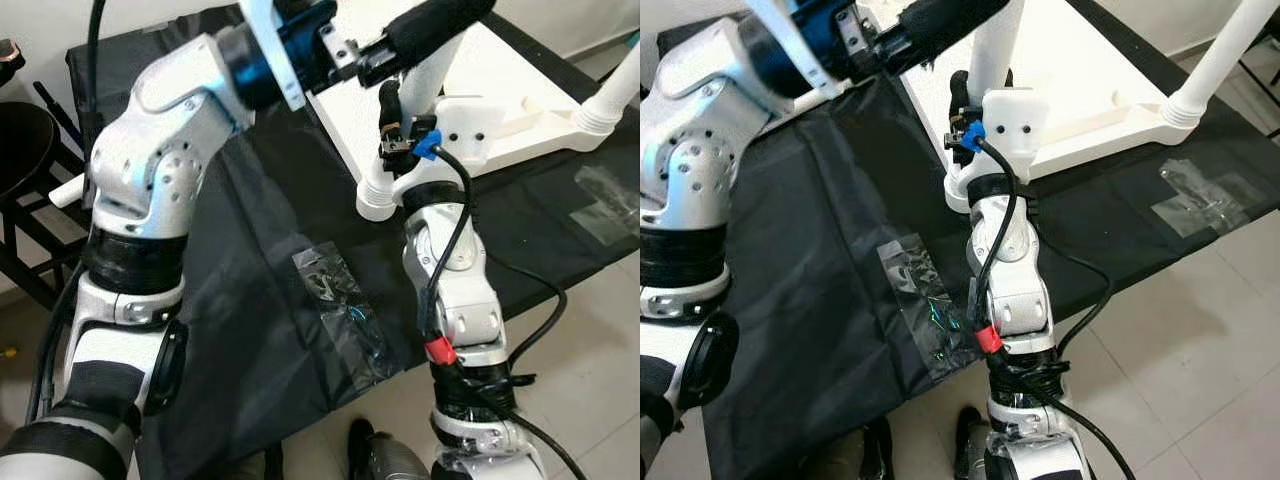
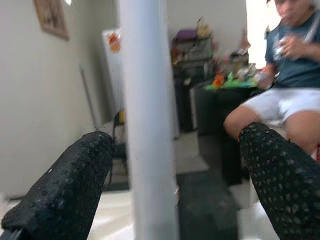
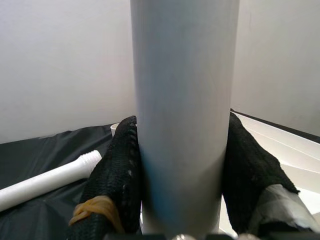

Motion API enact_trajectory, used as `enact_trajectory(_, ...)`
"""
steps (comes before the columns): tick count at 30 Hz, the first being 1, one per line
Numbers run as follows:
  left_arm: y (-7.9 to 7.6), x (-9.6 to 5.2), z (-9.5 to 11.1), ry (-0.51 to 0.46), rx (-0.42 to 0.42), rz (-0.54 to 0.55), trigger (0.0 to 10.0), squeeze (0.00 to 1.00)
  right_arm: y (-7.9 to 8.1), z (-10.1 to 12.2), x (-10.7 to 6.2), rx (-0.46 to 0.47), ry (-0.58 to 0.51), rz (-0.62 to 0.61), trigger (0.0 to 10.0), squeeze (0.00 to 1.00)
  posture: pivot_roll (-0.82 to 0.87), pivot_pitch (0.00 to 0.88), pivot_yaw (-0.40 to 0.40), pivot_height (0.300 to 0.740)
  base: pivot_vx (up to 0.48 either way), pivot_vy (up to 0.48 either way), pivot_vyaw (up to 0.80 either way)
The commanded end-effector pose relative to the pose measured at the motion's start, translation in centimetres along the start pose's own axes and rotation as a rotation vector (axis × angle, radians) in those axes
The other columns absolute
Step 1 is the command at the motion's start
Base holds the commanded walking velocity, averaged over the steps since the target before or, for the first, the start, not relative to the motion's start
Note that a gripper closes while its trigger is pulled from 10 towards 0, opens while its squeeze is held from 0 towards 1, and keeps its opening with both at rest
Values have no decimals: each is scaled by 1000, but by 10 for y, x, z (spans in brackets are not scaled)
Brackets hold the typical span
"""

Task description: Building children table

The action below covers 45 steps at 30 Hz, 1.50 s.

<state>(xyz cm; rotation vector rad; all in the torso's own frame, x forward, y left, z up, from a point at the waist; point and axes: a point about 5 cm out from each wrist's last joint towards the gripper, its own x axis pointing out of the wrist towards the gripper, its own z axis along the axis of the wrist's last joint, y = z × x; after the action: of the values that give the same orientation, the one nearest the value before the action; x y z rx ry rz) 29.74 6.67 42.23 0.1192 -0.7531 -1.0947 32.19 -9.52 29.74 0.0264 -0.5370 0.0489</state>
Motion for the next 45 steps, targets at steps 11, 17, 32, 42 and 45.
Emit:
enact_trajectory(11, 5, 19, -18, 43, -7, -9, 10000, 0, -8, -44, -10, -3, 218, -36, 10000, 0, 55, 289, 19, 740, 0, 0, 0)
enact_trajectory(17, -19, 58, -27, 59, -12, -45, 10000, 0, -9, -44, -10, -5, 220, -36, 10000, 0, 54, 289, 15, 740, 0, 0, 0)
enact_trajectory(32, -32, 82, -20, 27, 60, -53, 0, 0, -6, -44, -10, -6, 226, -27, 10000, 0, 47, 290, 15, 740, 0, 0, 0)
enact_trajectory(42, -30, 80, -23, 44, 89, -44, 0, 0, -5, -44, -10, -7, 227, -17, 10000, 0, 47, 285, 15, 740, 0, 0, 0)
enact_trajectory(45, -31, 80, -23, 44, 89, -44, 0, 0, -5, -43, -10, -12, 227, -9, 10000, 0, 46, 284, 15, 740, 0, 0, 0)
